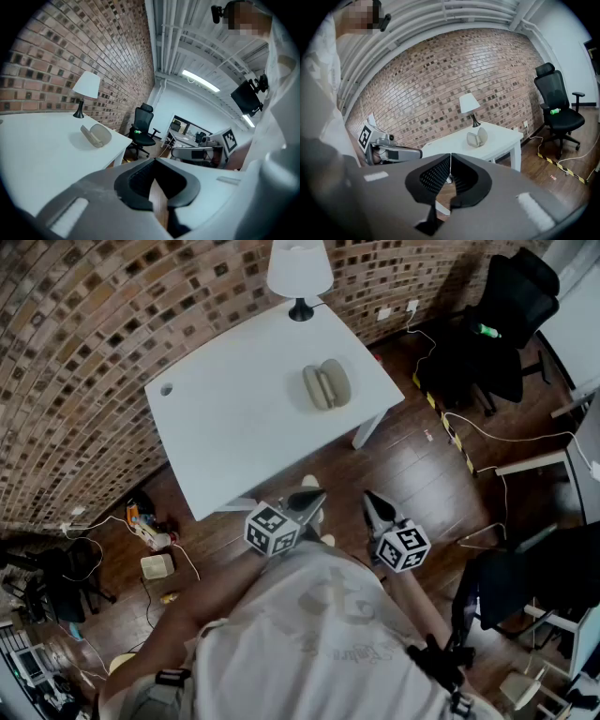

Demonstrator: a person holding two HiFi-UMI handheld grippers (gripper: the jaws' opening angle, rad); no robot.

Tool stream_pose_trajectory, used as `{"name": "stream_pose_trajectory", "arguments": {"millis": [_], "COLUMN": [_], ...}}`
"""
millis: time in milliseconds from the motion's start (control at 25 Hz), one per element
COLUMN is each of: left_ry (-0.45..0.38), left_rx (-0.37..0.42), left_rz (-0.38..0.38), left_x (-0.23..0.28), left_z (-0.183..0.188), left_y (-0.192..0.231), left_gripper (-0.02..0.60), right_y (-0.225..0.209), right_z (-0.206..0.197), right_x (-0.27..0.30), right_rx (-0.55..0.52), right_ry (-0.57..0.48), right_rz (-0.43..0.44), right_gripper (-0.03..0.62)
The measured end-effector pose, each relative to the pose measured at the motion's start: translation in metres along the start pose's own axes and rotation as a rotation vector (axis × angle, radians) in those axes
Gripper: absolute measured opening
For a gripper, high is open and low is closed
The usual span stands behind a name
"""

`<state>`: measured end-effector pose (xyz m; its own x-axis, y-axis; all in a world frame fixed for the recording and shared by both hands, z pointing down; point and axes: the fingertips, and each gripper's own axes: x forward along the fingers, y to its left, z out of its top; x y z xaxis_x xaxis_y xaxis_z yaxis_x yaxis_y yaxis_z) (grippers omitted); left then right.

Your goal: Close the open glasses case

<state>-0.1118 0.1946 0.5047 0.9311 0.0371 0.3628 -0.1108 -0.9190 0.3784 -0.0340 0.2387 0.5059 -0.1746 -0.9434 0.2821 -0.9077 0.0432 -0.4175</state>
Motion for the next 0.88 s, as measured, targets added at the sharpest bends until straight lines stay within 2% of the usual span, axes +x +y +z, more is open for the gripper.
{"name": "stream_pose_trajectory", "arguments": {"millis": [880], "left_ry": [-0.004], "left_rx": [-0.007], "left_rz": [0.011], "left_x": [0.059], "left_z": [0.068], "left_y": [0.103], "left_gripper": [0.006], "right_y": [-0.062], "right_z": [0.064], "right_x": [0.088], "right_rx": [-0.013], "right_ry": [0.003], "right_rz": [-0.015], "right_gripper": [0.009]}}
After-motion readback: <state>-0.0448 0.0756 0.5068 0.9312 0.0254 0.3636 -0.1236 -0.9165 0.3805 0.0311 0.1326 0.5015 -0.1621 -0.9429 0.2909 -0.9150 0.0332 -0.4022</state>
